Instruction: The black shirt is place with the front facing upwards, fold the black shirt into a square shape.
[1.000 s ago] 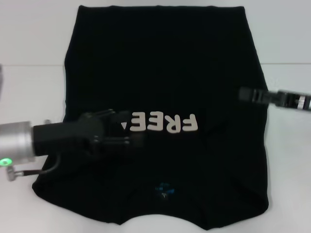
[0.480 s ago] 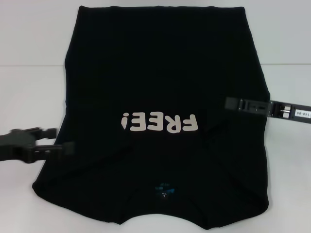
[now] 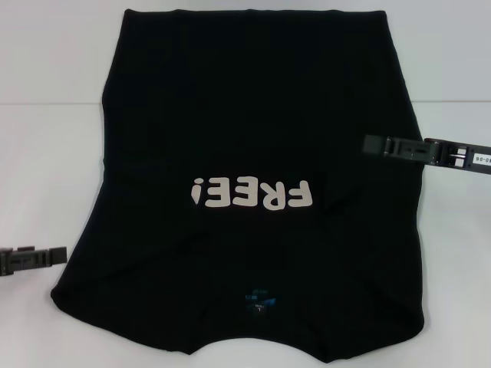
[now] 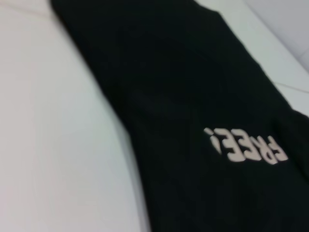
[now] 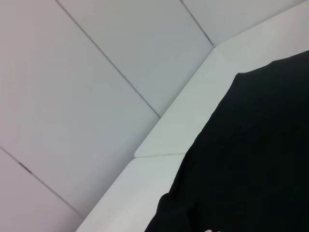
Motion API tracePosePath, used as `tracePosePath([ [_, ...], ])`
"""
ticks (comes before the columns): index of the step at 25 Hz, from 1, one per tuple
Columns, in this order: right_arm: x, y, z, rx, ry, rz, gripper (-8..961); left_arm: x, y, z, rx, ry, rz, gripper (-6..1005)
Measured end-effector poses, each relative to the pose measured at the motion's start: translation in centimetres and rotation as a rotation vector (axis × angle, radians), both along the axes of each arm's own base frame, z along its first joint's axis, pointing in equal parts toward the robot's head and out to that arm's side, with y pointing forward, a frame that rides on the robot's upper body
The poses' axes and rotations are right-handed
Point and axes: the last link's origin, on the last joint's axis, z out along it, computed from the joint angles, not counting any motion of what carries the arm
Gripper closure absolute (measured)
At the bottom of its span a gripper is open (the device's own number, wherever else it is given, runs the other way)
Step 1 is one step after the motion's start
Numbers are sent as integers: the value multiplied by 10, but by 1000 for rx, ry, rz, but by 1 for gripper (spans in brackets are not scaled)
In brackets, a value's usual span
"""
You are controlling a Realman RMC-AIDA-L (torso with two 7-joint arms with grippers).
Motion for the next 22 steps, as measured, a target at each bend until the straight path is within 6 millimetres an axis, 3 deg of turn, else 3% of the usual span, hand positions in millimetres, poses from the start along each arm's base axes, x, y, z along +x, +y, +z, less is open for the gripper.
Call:
tracePosePath([
  [11,2,4,8,15,-16,2,18,-10,-12,-12,-81,-6,95,104],
  [22,0,4,10,23,-7,5,17,-6,-10,-25,-157,1,86,125],
])
